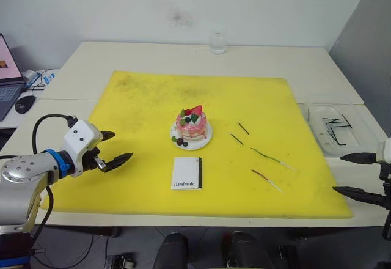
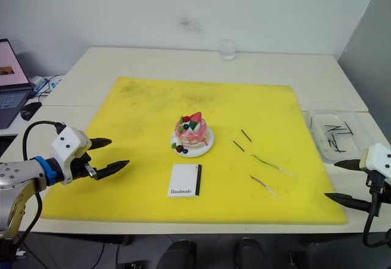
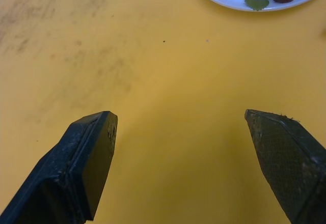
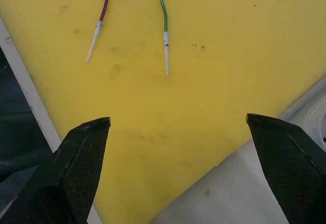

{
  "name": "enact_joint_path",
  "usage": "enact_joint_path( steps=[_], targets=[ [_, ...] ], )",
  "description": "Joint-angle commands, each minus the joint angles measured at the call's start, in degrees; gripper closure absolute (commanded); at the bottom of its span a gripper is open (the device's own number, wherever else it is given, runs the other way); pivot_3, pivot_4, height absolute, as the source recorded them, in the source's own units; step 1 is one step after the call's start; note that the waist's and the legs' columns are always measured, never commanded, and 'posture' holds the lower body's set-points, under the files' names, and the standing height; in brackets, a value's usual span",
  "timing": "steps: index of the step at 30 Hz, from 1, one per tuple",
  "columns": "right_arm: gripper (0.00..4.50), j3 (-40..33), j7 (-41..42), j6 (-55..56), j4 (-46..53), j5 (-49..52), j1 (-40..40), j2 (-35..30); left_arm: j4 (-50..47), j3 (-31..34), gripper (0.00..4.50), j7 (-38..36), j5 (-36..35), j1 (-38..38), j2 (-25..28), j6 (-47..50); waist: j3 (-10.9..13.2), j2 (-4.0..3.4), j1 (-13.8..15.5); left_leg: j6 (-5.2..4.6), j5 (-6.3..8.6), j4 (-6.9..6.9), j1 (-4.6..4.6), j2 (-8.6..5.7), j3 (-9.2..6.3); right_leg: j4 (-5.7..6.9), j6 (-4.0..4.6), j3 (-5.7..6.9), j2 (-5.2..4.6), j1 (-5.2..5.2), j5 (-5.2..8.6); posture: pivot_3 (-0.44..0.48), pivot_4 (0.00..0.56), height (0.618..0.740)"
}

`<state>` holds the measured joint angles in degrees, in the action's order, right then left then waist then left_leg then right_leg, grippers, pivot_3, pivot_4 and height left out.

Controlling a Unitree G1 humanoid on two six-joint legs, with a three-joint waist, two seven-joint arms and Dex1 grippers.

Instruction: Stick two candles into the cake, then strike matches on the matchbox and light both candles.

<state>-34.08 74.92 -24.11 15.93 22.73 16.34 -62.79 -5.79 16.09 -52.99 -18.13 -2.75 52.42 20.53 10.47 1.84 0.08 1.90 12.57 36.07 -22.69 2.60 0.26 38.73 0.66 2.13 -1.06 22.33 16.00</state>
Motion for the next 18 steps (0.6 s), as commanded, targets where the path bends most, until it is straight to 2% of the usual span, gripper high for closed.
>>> enact_joint_path(
  steps=[1, 18],
  targets=[
    [0.0, -0.81, 0.09, 0.51, 1.02, 0.04, -0.05, -0.45, -0.58, 1.21, 0.01, -0.08, -0.86, -1.19, 0.01, -1.02, 0.0, 0.0, 0.0, 0.0, 0.0, 0.0, 0.0, 0.0, 0.0, 0.0, 0.0, 0.0, 0.0, 0.0, 0.0, 0.0, 0.15, 0.74],
    [0.0, -4.53, 1.72, -3.69, 2.49, -0.86, 6.27, -1.6, 0.7, -0.81, 0.01, -0.63, 0.64, -2.68, 0.69, 0.07, 0.0, 0.0, 0.03, 0.0, 0.0, 0.0, 0.0, 0.0, 0.0, 0.0, 0.0, 0.0, 0.0, 0.0, 0.0, 0.0, 0.15, 0.74]
  ],
)
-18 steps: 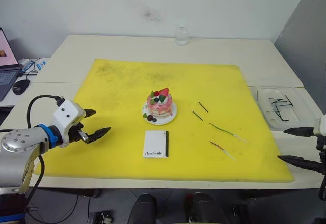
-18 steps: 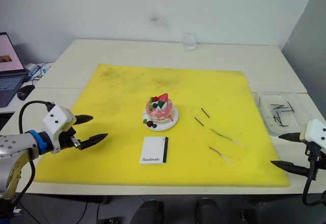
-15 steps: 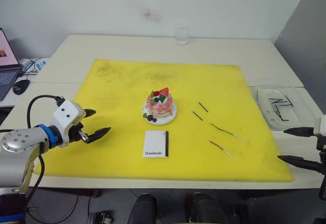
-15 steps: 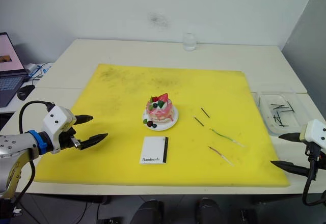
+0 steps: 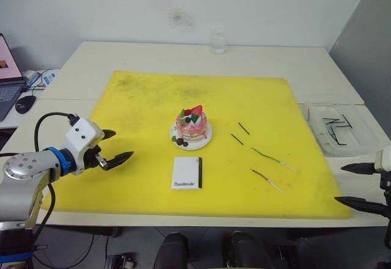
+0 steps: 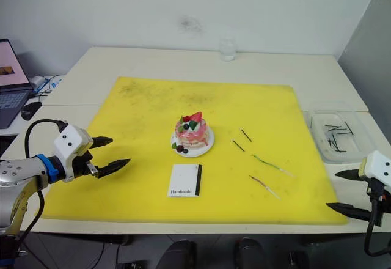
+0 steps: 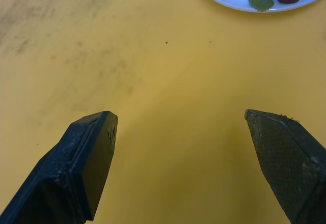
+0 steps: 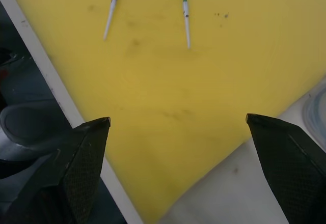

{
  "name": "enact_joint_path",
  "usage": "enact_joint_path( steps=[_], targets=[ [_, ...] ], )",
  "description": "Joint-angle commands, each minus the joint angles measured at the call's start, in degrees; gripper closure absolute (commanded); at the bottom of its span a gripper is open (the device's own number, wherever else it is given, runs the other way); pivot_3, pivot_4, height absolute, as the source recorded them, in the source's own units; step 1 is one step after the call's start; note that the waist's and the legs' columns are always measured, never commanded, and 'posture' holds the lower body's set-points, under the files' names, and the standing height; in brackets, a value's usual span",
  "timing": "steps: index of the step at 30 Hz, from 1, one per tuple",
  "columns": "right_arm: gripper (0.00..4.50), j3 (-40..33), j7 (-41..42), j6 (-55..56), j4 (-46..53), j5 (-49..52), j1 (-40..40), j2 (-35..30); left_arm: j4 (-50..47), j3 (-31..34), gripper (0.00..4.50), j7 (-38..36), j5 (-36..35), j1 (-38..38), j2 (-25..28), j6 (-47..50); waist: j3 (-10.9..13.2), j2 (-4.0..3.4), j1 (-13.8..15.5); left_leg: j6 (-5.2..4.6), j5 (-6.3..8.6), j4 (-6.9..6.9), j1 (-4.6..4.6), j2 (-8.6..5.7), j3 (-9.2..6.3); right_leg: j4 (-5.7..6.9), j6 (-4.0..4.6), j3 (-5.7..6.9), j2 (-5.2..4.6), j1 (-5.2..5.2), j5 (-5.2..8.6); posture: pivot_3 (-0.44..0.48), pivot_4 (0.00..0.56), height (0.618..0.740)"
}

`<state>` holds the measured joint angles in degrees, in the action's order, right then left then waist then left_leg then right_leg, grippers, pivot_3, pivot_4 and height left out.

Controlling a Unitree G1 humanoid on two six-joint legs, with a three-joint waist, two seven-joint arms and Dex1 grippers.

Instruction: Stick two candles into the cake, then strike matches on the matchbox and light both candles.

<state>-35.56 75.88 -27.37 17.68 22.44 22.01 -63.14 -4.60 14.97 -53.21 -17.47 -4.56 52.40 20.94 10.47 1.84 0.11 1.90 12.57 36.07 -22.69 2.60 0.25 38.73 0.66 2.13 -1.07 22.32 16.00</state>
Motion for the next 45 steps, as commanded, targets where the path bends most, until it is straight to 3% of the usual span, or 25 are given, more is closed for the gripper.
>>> enact_joint_path(
  steps=[1, 15, 23, 32, 40, 45],
  targets=[
    [0.0, -3.26, 0.92, -0.4, 0.74, -0.69, 0.82, -1.21, -0.48, 0.34, 0.01, -0.75, -0.33, -0.9, 0.64, -0.42, 0.0, 0.0, 0.0, 0.0, 0.0, 0.0, 0.0, 0.0, 0.0, 0.0, 0.0, 0.01, 0.0, 0.0, 0.0, 0.0, 0.15, 0.74],
    [0.0, -7.19, 1.78, -0.66, 2.18, -1.43, 5.17, 0.41, 0.05, 3.33, 0.01, -2.51, -3.04, -0.49, -0.36, -2.45, 0.0, 0.0, -0.01, 0.0, 0.0, -0.02, -0.02, 0.01, -0.01, -0.05, 0.01, 0.02, 0.01, 0.01, 0.01, 0.0, 0.15, 0.74],
    [0.0, -5.15, -0.46, -1.52, 7.12, 1.28, 2.6, 2.09, -15.22, 4.8, 0.01, -6.56, -14.64, 6.23, 1.22, 11.02, 0.0, 0.0, -0.1, 0.02, 0.01, -0.02, -0.01, 0.01, -0.02, -0.05, 0.01, 0.0, 0.0, 0.01, 0.01, 0.0, 0.15, 0.74],
    [0.0, 8.22, -15.35, -6.31, 14.91, -0.48, -7.78, 5.57, -31.78, -1.22, 0.01, 0.31, -24.46, 4.16, -3.65, 19.77, 0.0, -0.02, -0.04, 0.02, 0.01, 0.01, -0.01, -0.02, -0.06, -0.02, 0.0, 0.01, 0.0, -0.01, 0.0, 0.0, 0.15, 0.74],
    [0.0, 23.26, -25.09, -16.36, 12.92, -4.53, -20.68, 4.76, -32.43, -11.24, 0.01, 3.25, -22.72, -2.03, -8.88, 18.77, -0.01, -0.02, -0.16, 0.02, 0.01, 0.03, -0.02, -0.04, -0.04, 0.0, -0.01, -0.04, 0.06, -0.01, 0.0, 0.0, 0.15, 0.74],
    [0.0, 29.24, -27.55, -18.5, 11.43, -6.6, -24.61, 5.0, -32.1, -13.42, 0.01, 4.42, -22.37, -2.99, -10.91, 18.28, -0.01, -0.02, -0.07, 0.01, 0.01, 0.02, -0.07, -0.03, -0.08, -0.02, 0.0, -0.01, 0.1, 0.01, 0.01, 0.0, 0.15, 0.74]
  ],
)
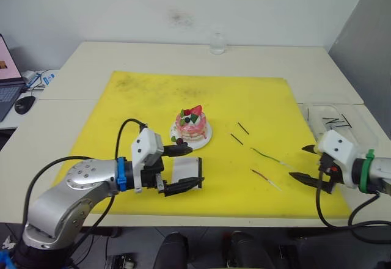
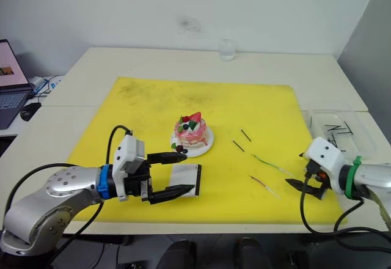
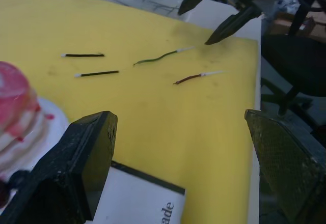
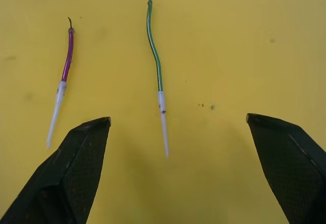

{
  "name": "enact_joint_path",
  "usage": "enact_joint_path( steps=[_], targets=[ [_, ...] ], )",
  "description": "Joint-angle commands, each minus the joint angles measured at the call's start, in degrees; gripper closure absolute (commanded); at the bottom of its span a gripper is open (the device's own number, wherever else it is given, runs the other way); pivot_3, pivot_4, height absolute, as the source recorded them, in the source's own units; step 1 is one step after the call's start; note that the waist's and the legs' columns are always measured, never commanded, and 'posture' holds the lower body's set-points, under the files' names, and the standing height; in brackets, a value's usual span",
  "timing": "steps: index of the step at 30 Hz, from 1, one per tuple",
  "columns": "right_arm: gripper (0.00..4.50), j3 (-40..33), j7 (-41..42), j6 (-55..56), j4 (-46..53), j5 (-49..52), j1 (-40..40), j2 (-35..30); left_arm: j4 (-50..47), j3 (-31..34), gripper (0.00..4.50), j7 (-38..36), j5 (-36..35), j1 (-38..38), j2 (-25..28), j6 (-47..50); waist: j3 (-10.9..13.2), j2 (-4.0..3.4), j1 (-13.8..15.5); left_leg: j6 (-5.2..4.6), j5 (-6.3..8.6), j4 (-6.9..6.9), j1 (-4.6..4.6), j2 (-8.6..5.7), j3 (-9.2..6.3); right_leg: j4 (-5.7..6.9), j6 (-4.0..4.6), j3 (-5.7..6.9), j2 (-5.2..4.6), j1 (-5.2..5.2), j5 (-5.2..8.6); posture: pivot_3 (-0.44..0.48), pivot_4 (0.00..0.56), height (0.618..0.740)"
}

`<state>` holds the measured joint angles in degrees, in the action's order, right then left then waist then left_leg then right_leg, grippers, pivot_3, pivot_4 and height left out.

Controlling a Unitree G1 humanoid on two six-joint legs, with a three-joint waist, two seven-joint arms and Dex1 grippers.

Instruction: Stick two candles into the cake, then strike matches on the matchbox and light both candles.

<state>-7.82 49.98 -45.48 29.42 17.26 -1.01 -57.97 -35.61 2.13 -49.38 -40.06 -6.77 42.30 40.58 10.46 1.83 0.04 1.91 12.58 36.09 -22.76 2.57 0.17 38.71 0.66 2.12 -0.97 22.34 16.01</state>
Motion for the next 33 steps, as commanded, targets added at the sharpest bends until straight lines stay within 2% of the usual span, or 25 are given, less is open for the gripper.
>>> enact_joint_path(
  steps=[1, 6, 9, 20, 28, 33],
  targets=[
    [0.0, 2.16, -2.2, -0.72, -0.55, -1.64, -2.17, 0.12, -1.08, -0.79, 0.01, 0.68, 0.3, -0.82, -0.94, -1.48, 0.0, 0.0, 0.0, 0.0, 0.0, 0.0, -0.02, -0.01, 0.0, 0.0, 0.0, 0.0, 0.0, 0.01, 0.0, 0.0, 0.15, 0.74],
    [0.0, 4.53, -3.75, -2.27, -2.49, -2.45, -3.27, 0.32, -1.45, -1.57, 0.01, 0.82, 0.92, 0.15, -1.54, -2.45, 0.0, 0.0, -0.01, 0.0, 0.0, 0.01, 0.0, -0.01, 0.02, 0.01, -0.01, -0.02, 0.0, 0.0, 0.0, 0.0, 0.15, 0.74],
    [0.57, 5.36, -3.8, -2.95, -3.16, -2.39, -3.19, 0.39, -1.04, -1.88, 0.0, 0.6, 1.48, 0.63, -1.6, -3.41, 0.0, 0.0, 0.0, 0.0, 0.0, 0.01, 0.0, -0.01, 0.01, 0.02, -0.01, -0.01, 0.0, 0.0, 0.0, 0.0, 0.15, 0.74],
    [4.37, 7.1, -3.71, -4.45, -2.19, -1.64, -3.88, 0.86, -0.66, -1.88, 0.0, 0.5, 2.67, 2.47, -1.42, -5.15, 0.0, 0.0, 0.0, 0.0, 0.0, 0.07, 0.01, -0.03, 0.03, 0.01, -0.09, -0.03, -0.04, -0.02, -0.06, 0.0, 0.15, 0.74],
    [4.45, 3.81, -2.04, -7.79, -0.36, 2.12, -3.1, 0.39, -0.26, -0.69, 0.0, 0.04, 3.61, 4.15, -0.26, -5.67, 0.0, 0.0, 0.01, 0.0, 0.0, 0.04, -0.01, -0.01, 0.0, -0.01, -0.07, 0.0, -0.04, 0.0, -0.04, 0.0, 0.15, 0.74],
    [4.45, -1.72, -0.21, -11.08, 0.46, 7.19, -2.24, 0.33, 2.2, 1.04, 0.0, -0.38, 3.15, 3.48, 0.3, -5.57, 0.0, -0.01, 0.03, 0.0, 0.0, 0.03, -0.02, -0.01, 0.01, -0.03, -0.06, 0.01, -0.04, 0.01, -0.04, 0.0, 0.15, 0.74]
  ],
)
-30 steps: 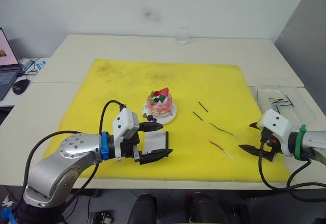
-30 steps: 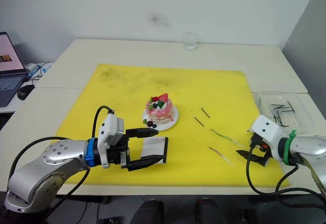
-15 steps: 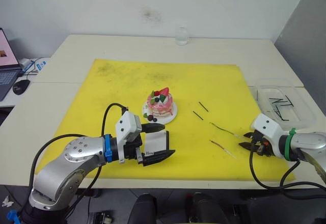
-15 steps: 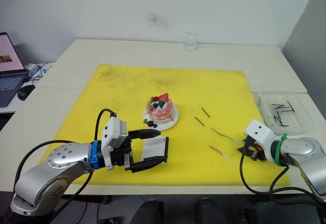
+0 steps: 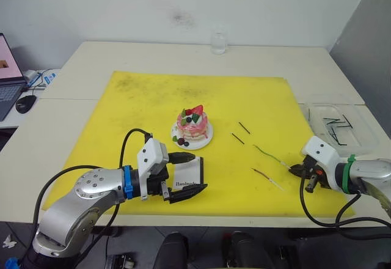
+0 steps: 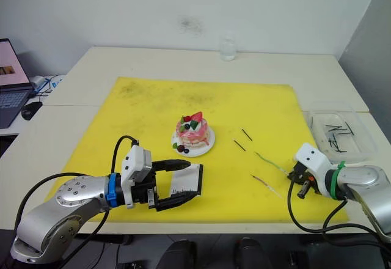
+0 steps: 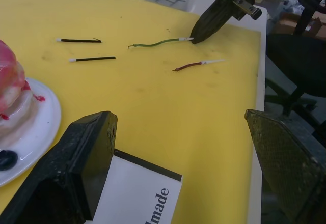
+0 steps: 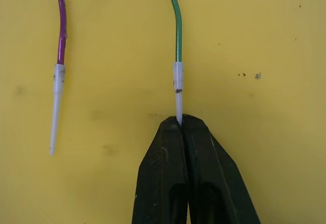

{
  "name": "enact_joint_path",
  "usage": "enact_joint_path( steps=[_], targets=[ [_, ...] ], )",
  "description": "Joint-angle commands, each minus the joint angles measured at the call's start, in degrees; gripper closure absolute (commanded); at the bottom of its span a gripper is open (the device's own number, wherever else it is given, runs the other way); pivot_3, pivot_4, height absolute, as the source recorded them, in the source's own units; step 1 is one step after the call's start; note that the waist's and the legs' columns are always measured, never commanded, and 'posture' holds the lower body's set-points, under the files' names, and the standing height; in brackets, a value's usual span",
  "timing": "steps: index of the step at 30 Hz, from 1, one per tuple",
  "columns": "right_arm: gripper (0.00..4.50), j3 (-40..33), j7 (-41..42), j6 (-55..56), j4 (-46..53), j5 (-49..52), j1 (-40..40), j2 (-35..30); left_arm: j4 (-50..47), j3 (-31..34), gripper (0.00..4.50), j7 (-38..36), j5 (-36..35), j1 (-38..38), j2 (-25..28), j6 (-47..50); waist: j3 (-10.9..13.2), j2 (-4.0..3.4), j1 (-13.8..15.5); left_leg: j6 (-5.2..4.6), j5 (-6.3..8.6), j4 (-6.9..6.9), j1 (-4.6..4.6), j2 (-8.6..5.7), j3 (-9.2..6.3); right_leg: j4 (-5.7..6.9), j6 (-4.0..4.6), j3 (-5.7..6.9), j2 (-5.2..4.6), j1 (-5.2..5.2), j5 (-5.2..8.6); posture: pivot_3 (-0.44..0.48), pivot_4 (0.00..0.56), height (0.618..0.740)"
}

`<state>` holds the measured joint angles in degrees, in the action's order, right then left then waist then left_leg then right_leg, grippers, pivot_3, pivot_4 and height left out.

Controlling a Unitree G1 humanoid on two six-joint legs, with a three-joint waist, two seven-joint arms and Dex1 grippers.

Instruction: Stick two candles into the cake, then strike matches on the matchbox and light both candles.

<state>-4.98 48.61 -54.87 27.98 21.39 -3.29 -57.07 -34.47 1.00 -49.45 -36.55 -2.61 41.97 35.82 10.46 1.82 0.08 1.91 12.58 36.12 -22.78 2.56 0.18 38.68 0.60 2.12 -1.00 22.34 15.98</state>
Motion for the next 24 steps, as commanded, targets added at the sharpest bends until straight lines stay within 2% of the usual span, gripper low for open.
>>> enact_joint_path(
  steps=[1, 5, 8, 11, 16, 21, 24],
  targets=[
    [4.45, -5.92, 1.61, -2.06, 1.94, 4.17, 0.1, -0.58, 1.68, 2.49, 0.0, -0.18, -0.79, -1.11, 0.58, -0.24, 0.0, 0.0, 0.0, 0.0, 0.0, 0.0, 0.0, 0.0, 0.0, 0.0, 0.0, 0.0, 0.0, 0.0, 0.0, 0.0, 0.15, 0.74],
    [4.45, -11.24, 3.2, -3.9, 2.36, 9.25, -0.41, -0.17, 4.04, 3.36, 0.0, 1.65, -3.55, -4.03, 0.19, 4.07, 0.0, 0.0, 0.0, 0.0, 0.0, 0.0, 0.0, 0.0, -0.01, 0.0, 0.0, 0.02, 0.0, 0.0, 0.0, 0.0, 0.15, 0.74],
    [4.45, -15.09, 3.89, -6.04, 2.91, 15.02, -2.59, 1.07, 5.72, 5.02, 0.0, 3.63, -10.56, -8.3, -1.44, 10.23, 0.01, 0.01, -0.01, 0.0, 0.0, 0.0, -0.02, 0.0, -0.03, 0.01, -0.01, 0.04, 0.01, 0.01, 0.0, 0.0, 0.15, 0.74],
    [4.45, -17.77, 1.84, -9.52, 3.73, 22.56, -7.3, 4.73, 7.26, 6.89, 0.0, 7.21, -20.94, -13.19, -4.9, 16.97, 0.02, 0.02, -0.12, 0.0, 0.0, 0.01, -0.02, -0.01, -0.03, 0.01, -0.02, 0.03, 0.02, 0.0, -0.01, 0.0, 0.15, 0.74],
    [4.45, -19.03, -9.01, -16.99, 3.29, 36.83, -19.48, 15.5, 12.12, 7.95, 0.0, 17.5, -37.35, -20.94, -13.12, 23.59, 0.03, 0.05, -0.22, -0.01, 0.0, 0.02, -0.06, 0.0, -0.05, 0.04, -0.05, 0.01, 0.07, 0.01, -0.03, 0.0, 0.15, 0.74],
    [4.45, -18.25, -21.21, -20.28, -0.18, 51.52, -26.74, 23.82, 14.68, 6.61, 0.0, 23.48, -45.24, -24.02, -18.85, 24.43, 0.03, 0.05, -0.19, -0.01, 0.0, 0.01, -0.05, 0.0, -0.06, 0.07, -0.05, -0.03, 0.2, 0.0, -0.03, 0.0, 0.15, 0.74],
    [4.45, -15.99, -26.08, -20.22, -1.48, 58.55, -28.27, 24.91, 15.95, 6.04, 0.0, 26.37, -47.72, -25.35, -22.11, 23.39, 0.03, 0.05, -0.16, -0.01, 0.0, 0.02, -0.09, 0.0, -0.04, 0.07, -0.05, -0.05, 0.2, 0.02, -0.03, 0.0, 0.15, 0.74]
  ],
)
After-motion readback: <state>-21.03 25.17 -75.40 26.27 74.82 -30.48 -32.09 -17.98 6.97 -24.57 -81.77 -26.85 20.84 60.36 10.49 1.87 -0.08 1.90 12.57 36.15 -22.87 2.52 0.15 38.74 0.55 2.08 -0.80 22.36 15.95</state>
